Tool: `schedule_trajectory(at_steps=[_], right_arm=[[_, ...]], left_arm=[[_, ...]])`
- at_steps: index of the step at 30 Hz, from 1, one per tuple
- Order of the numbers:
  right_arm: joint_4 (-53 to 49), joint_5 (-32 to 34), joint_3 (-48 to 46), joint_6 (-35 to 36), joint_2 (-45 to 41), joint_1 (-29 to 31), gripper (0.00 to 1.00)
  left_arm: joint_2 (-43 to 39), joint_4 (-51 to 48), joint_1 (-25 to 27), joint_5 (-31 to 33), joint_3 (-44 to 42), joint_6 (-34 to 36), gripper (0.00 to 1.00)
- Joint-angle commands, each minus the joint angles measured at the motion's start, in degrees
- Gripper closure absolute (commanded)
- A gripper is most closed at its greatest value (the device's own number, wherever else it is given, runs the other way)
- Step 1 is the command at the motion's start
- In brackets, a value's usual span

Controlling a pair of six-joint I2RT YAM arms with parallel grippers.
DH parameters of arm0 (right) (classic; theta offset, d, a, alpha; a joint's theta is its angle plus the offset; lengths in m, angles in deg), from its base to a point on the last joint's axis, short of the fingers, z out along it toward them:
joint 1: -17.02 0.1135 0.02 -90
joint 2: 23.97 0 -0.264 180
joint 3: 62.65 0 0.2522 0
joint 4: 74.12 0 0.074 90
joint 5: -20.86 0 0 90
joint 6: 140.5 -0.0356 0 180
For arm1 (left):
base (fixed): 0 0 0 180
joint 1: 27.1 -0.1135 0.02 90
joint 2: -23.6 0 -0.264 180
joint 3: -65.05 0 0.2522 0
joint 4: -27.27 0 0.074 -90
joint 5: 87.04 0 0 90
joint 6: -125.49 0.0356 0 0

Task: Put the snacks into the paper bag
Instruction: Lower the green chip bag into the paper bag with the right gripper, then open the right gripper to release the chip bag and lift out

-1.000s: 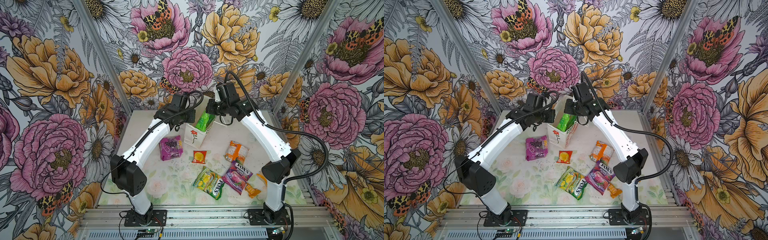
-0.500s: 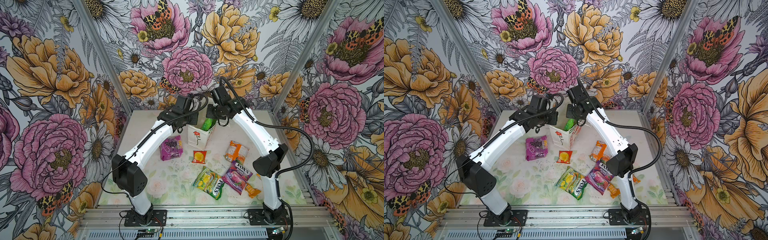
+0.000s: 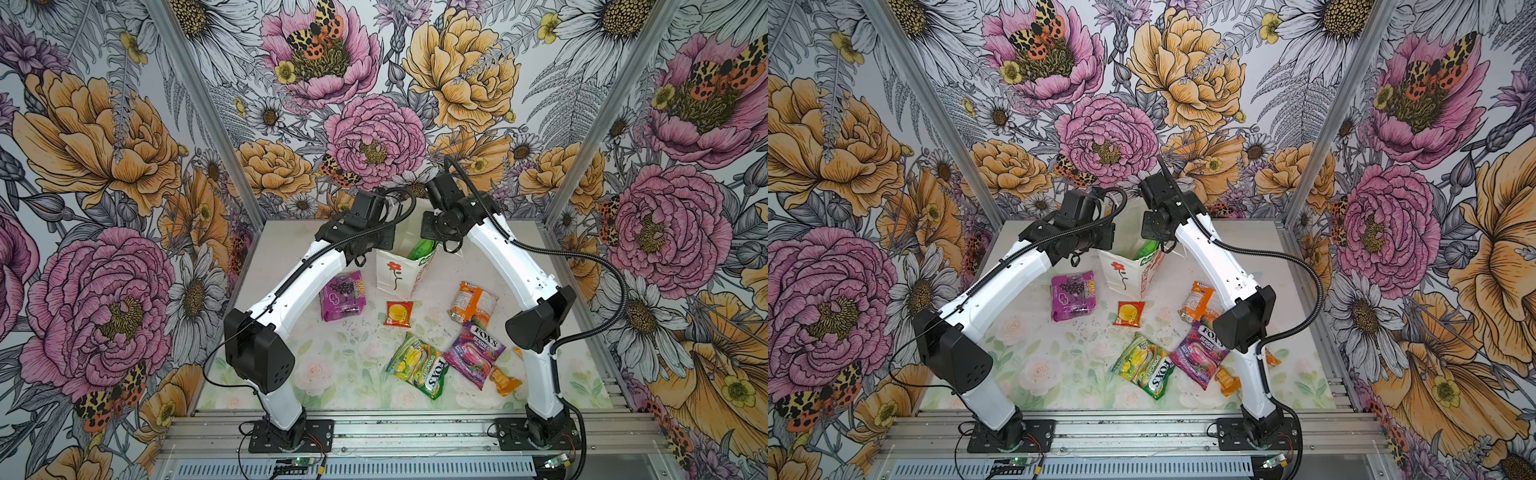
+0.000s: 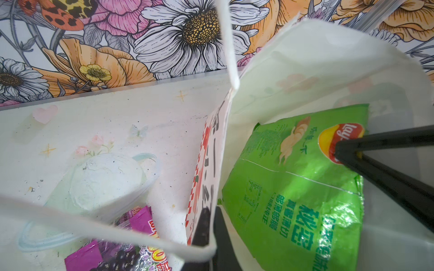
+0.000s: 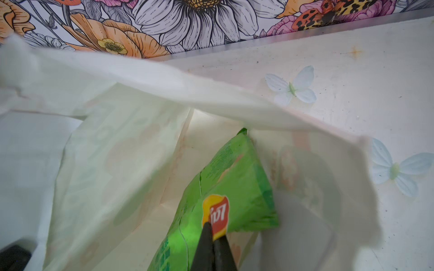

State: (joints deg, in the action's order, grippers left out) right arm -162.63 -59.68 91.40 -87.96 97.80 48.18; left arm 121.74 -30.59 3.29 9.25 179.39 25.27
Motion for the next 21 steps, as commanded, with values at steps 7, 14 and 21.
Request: schedule_trajectory(at_steps=[7, 14, 21], right_arm=[[0.73, -2.87, 5.48, 0.97, 3.49, 0.32, 1.0], [1.23, -6.27, 5.7, 0.18, 3.64, -0.16, 1.0], [2.95, -7.05, 5.78, 0.1, 2.21, -0.22, 0.82]], left_arm=[[0.72, 0.01, 0.58, 8.14, -0.13, 0.2, 1.0], [0.82, 0.01, 0.58, 6.95, 0.1, 0.06, 1.0], [0.81, -0.2, 0.3, 8.16, 0.01, 0.28, 1.0]])
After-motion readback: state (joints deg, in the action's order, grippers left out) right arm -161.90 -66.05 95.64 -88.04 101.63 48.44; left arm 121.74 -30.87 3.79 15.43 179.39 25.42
